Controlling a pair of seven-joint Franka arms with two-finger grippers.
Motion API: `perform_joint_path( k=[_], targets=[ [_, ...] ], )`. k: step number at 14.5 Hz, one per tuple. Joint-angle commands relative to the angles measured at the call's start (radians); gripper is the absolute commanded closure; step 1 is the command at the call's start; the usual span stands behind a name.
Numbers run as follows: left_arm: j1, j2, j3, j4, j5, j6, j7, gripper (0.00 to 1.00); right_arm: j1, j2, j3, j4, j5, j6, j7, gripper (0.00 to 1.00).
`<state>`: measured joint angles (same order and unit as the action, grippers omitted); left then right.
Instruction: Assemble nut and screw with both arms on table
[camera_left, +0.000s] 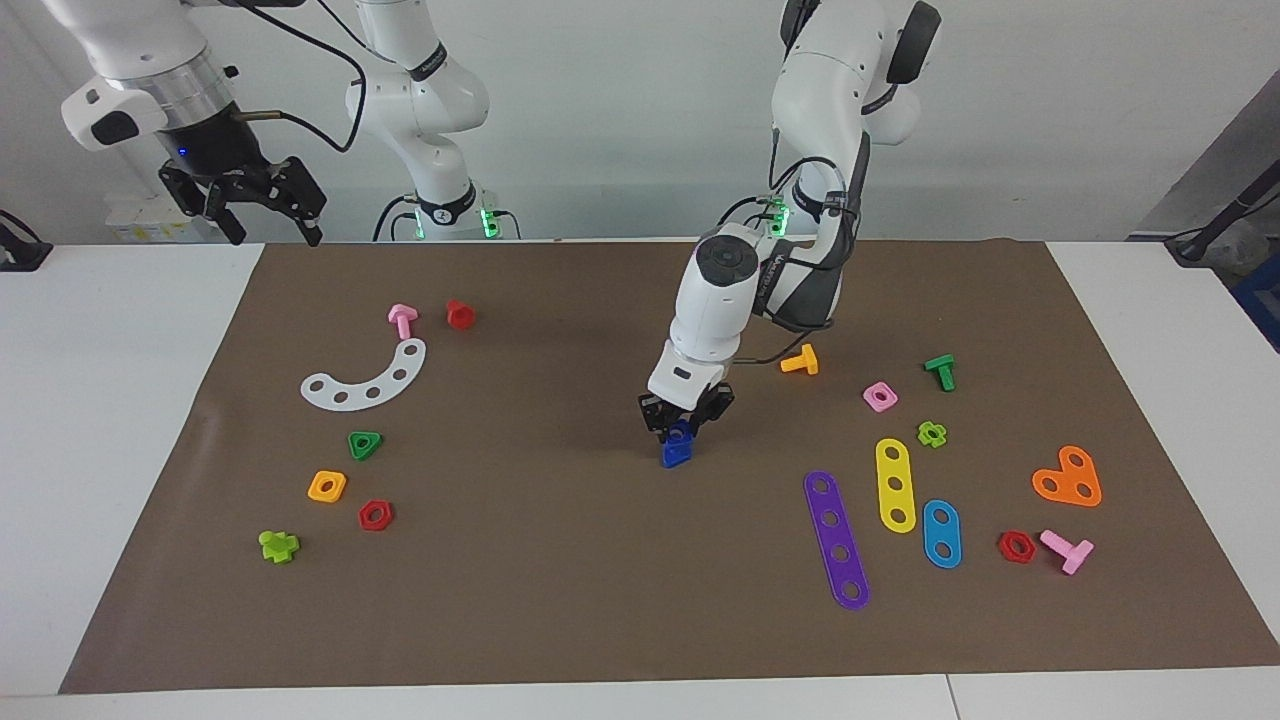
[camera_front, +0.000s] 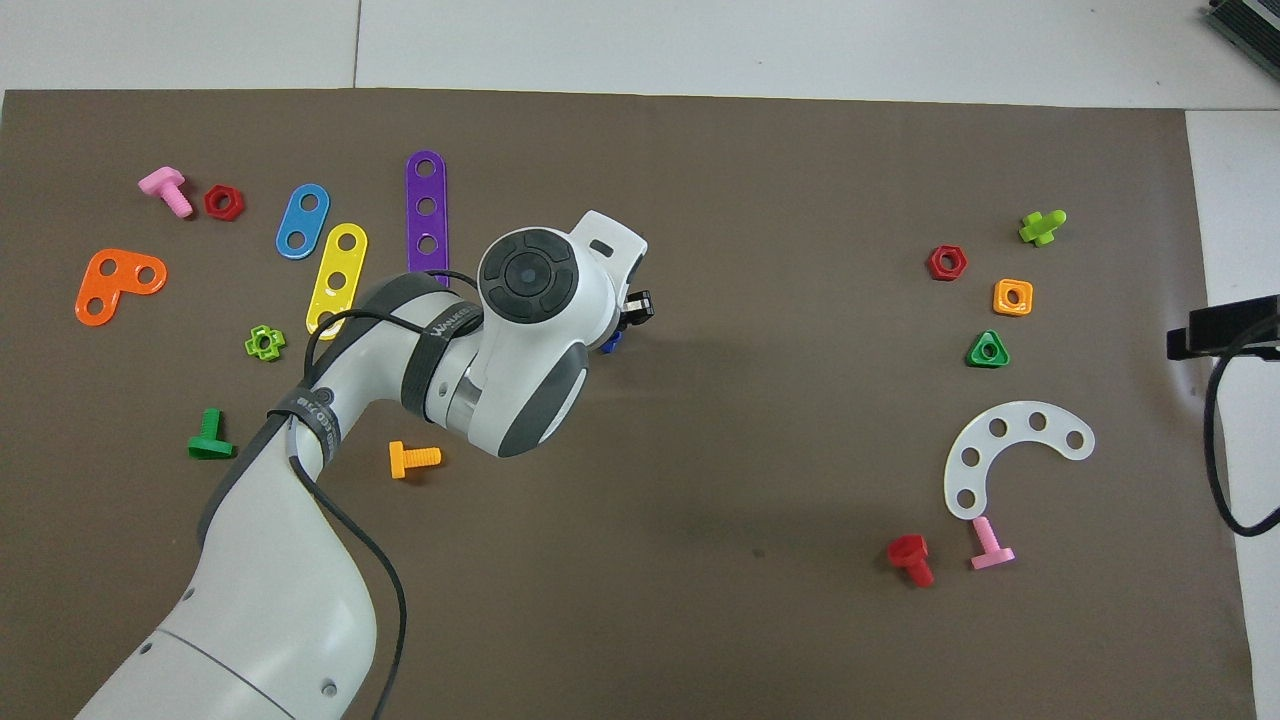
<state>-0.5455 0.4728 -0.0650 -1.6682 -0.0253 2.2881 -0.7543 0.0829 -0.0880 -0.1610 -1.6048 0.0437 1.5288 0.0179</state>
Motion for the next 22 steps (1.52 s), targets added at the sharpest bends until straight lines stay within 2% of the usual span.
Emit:
perform_joint_path(
  k=[1,5,10,11,13,14,18,19,22],
  targets=[
    [-0.016,0.003,0.017,-0.014,-0.016,0.004,-0.013,0.92,-0.017,-0.036,0.011,-0.055,-0.028,-0.001,-0.108,0.00],
    [-0.022,0.003,0.019,-0.068,-0.012,0.063,-0.013,0.92,-0.018,-0.027,0.011,-0.037,-0.054,-0.002,-0.119,0.00],
    [-0.024,0.003,0.019,-0.077,-0.012,0.068,-0.014,0.88,-0.018,-0.026,0.011,-0.037,-0.054,0.007,-0.105,0.00],
    [-0.024,0.003,0.019,-0.077,-0.012,0.068,-0.014,0.77,-0.017,-0.026,0.011,-0.038,-0.054,0.007,-0.102,0.00],
    [-0.025,0.001,0.020,-0.073,-0.007,0.067,-0.011,0.17,-0.024,-0.027,0.020,-0.044,-0.054,0.005,-0.093,0.00],
    [-0.024,0.003,0.020,-0.068,-0.005,0.057,-0.011,0.00,-0.046,-0.033,0.038,-0.044,-0.054,-0.001,-0.084,0.00],
    [-0.024,0.003,0.022,-0.015,-0.001,-0.008,-0.011,0.00,-0.106,-0.001,0.095,-0.023,-0.062,-0.019,-0.075,0.00],
    [-0.024,0.004,0.020,0.011,0.024,-0.059,-0.011,0.00,-0.104,0.020,0.095,0.014,-0.065,-0.047,-0.075,0.00],
    [-0.002,0.018,0.024,0.149,0.039,-0.256,-0.002,0.00,-0.092,0.027,0.092,0.017,-0.067,-0.038,-0.043,0.00]
  ],
)
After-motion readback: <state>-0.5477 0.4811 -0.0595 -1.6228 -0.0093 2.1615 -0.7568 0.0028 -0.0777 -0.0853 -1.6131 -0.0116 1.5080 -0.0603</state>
